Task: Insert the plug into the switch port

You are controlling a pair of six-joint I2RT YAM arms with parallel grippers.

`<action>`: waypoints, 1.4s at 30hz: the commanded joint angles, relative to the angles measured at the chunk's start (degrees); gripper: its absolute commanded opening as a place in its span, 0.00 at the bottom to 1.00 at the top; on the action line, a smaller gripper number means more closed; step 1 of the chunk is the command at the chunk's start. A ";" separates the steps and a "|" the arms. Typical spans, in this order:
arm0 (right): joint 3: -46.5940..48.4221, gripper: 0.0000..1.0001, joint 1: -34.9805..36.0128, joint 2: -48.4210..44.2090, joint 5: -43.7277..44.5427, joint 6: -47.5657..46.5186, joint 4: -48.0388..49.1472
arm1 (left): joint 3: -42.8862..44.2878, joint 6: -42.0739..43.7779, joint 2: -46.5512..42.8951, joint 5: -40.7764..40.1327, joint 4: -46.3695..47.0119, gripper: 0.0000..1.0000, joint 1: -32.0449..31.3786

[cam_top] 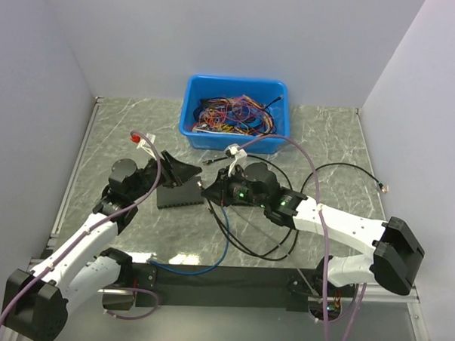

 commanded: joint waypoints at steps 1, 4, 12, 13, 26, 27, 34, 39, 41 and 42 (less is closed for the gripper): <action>-0.61 0.00 -1.02 -2.82 -4.86 2.32 6.54 | -0.52 0.00 -0.47 -1.77 3.12 0.67 -1.06; -0.87 0.00 -1.63 -2.74 -6.01 3.11 7.51 | -0.34 0.53 -0.47 -2.04 2.50 0.66 -1.33; -1.14 0.00 -2.42 -1.77 -8.03 4.60 9.61 | -2.01 0.27 -1.00 -1.43 3.90 0.64 -2.55; -1.14 0.00 -2.43 -1.60 -8.12 4.78 9.79 | -2.36 0.18 -1.35 -1.43 3.99 0.64 -2.73; -1.31 0.00 -2.95 -0.10 -9.35 6.36 11.64 | -2.98 0.18 -1.70 -2.39 3.90 0.38 -3.96; -1.23 0.00 -2.95 -0.10 -9.44 6.36 11.81 | -2.89 0.09 -1.79 -2.31 3.82 0.36 -3.96; -0.79 0.00 -3.13 0.16 -9.18 6.63 11.82 | -1.31 1.05 -1.61 -3.27 0.92 0.11 -4.66; 0.18 0.00 -3.13 -0.54 -8.13 5.92 10.33 | 1.33 2.38 -1.35 -7.83 -7.51 0.00 -4.84; 0.53 0.00 -3.04 -0.54 -7.69 5.57 9.88 | 1.59 2.11 -1.44 -7.93 -9.01 0.01 -4.84; 0.45 0.00 -3.13 -0.63 -7.60 5.57 9.71 | 1.51 1.85 -1.53 -7.93 -9.02 0.01 -4.84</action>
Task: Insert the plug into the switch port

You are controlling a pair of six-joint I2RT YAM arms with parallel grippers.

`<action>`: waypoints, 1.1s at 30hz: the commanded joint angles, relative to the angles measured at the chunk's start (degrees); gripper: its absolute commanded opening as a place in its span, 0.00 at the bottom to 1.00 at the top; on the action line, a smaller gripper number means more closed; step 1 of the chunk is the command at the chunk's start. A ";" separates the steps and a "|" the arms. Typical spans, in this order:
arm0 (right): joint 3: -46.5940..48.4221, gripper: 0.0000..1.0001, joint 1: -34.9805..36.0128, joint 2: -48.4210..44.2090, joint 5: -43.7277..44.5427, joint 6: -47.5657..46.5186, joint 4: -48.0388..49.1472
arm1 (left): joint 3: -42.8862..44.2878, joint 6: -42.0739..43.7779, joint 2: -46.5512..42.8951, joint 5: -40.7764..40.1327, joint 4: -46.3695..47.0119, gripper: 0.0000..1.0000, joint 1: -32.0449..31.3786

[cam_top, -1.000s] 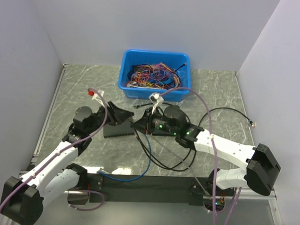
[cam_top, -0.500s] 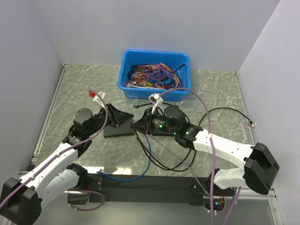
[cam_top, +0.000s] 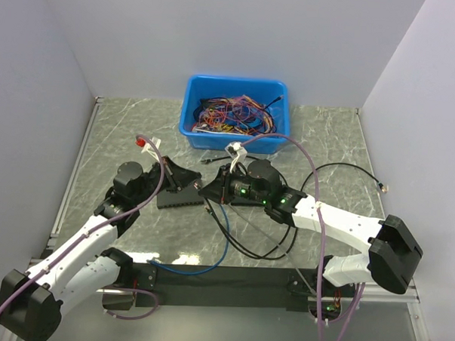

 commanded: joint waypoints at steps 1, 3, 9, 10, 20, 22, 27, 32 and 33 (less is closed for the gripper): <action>1.80 0.00 -0.27 -1.55 0.53 -0.40 3.61 | 1.07 1.26 -0.41 -2.17 -4.10 0.00 0.01; 2.06 0.00 -0.27 -1.20 0.45 -0.31 3.61 | 0.80 0.38 -0.76 -1.72 -3.39 0.01 0.10; 2.15 0.00 -0.27 -0.23 -1.40 0.92 5.01 | 0.10 0.29 -1.90 -1.45 -2.16 0.42 0.01; 2.15 0.00 -0.27 -0.14 -1.49 1.01 5.01 | -0.16 0.12 -2.43 -1.71 -1.99 0.49 0.01; 1.71 0.00 -0.44 0.39 -1.40 1.36 5.63 | -1.39 -0.68 -6.48 -3.57 -0.67 0.59 0.01; 1.63 0.00 -0.62 0.56 -1.40 1.97 6.33 | -2.01 -1.38 -7.00 -2.42 0.64 0.55 0.01; 2.06 0.00 -1.23 1.53 -2.10 3.29 8.18 | -2.62 -1.73 -6.92 -0.84 1.53 0.51 0.01; 2.68 0.00 -1.49 2.67 -2.89 3.91 8.88 | -3.50 -1.99 -7.35 -0.23 2.23 0.41 0.01; 2.68 0.00 -1.41 2.76 -2.89 4.00 9.05 | -3.50 -2.17 -7.44 -0.22 2.32 0.39 0.01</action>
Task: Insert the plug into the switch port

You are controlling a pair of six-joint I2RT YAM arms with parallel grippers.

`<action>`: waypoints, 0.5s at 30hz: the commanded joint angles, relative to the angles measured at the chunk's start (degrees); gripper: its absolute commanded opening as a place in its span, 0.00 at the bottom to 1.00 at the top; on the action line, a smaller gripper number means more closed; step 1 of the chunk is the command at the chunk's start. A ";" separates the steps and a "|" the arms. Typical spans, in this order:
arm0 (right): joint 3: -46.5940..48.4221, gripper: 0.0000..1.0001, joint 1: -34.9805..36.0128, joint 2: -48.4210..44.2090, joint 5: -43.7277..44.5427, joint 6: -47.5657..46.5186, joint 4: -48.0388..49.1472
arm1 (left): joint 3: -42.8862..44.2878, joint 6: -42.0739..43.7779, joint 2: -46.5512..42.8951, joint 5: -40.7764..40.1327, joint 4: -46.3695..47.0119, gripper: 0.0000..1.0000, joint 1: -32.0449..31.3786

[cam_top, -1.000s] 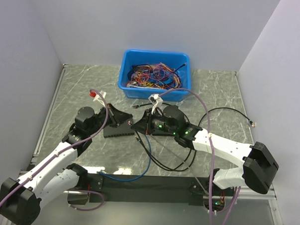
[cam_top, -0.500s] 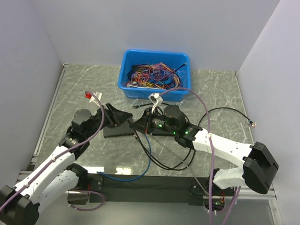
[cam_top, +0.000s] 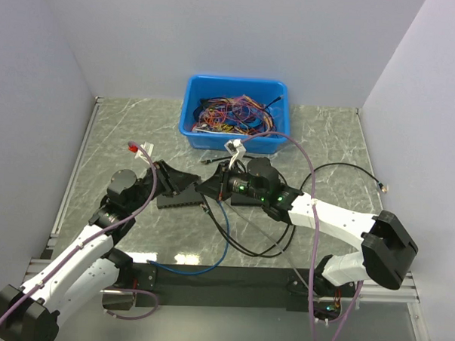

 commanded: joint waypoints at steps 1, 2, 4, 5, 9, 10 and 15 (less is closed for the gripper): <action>2.50 0.00 -0.58 0.42 -0.95 1.03 4.09 | -0.64 -0.58 -1.13 1.83 3.46 0.38 0.06; 2.50 0.00 -0.67 0.51 -1.03 1.37 4.36 | -0.64 -0.49 -1.13 1.83 3.81 0.34 0.06; 2.42 0.00 -0.58 0.77 -1.12 1.20 4.45 | -0.73 -0.49 -1.22 1.92 3.98 0.28 0.05; 2.50 0.00 -0.58 0.95 -1.30 1.29 4.36 | -0.73 -0.40 -1.13 1.92 4.07 0.21 0.06; 2.15 0.00 -0.58 1.30 -1.56 1.03 4.45 | -0.55 -0.57 -0.87 1.83 3.81 0.04 -0.03; 2.15 0.00 -0.67 1.30 -1.56 0.94 4.27 | -0.47 -0.58 -0.78 1.75 3.64 0.01 -0.03; 4.17 0.07 -0.49 0.51 4.65 -3.10 -2.74 | 2.77 -0.58 0.54 -2.98 -3.91 0.01 -0.03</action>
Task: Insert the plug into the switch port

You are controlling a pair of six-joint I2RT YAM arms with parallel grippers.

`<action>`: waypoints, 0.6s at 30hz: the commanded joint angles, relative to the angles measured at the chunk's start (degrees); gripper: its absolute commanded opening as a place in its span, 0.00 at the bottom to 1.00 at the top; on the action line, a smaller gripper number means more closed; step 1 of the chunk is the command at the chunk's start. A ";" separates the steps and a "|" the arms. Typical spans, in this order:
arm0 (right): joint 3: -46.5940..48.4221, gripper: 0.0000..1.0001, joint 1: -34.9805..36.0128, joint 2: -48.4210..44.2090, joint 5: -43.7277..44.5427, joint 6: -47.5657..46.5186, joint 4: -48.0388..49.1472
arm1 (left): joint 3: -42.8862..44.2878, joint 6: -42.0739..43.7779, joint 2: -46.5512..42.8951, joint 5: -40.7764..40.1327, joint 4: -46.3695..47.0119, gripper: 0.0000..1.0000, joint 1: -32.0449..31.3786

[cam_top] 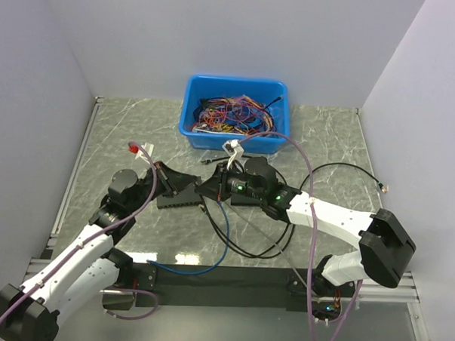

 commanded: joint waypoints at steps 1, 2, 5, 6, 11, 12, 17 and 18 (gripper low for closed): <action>4.15 0.16 -0.29 -1.82 6.96 -3.80 -3.76 | 4.03 0.60 1.15 -3.30 -7.12 0.00 -0.14; 4.42 0.22 -0.03 -2.36 8.29 -5.55 -6.12 | 5.25 0.52 2.11 -3.92 -8.37 0.01 -0.14; 5.47 0.41 0.93 -4.38 14.09 -8.98 -10.52 | 6.67 0.17 3.52 -4.36 -11.11 0.01 -0.14; 6.26 0.43 1.20 -5.17 15.75 -9.86 -11.58 | 6.76 -0.10 3.53 -4.28 -11.20 0.00 -0.14; 9.59 0.43 5.32 -5.44 24.02 -14.61 -17.21 | 7.46 -0.89 3.97 -4.72 -11.73 0.00 -0.23; 10.04 0.43 6.20 -5.09 25.08 -15.23 -17.74 | 7.55 -0.89 4.06 -4.89 -11.73 0.01 -0.23; 14.25 0.42 11.30 -2.10 31.57 -18.48 -21.17 | 8.43 -1.24 4.58 -5.16 -13.39 0.00 -0.32; 14.70 0.40 12.70 -0.88 32.29 -18.75 -21.61 | 8.52 -1.15 4.58 -5.33 -13.57 0.01 -0.40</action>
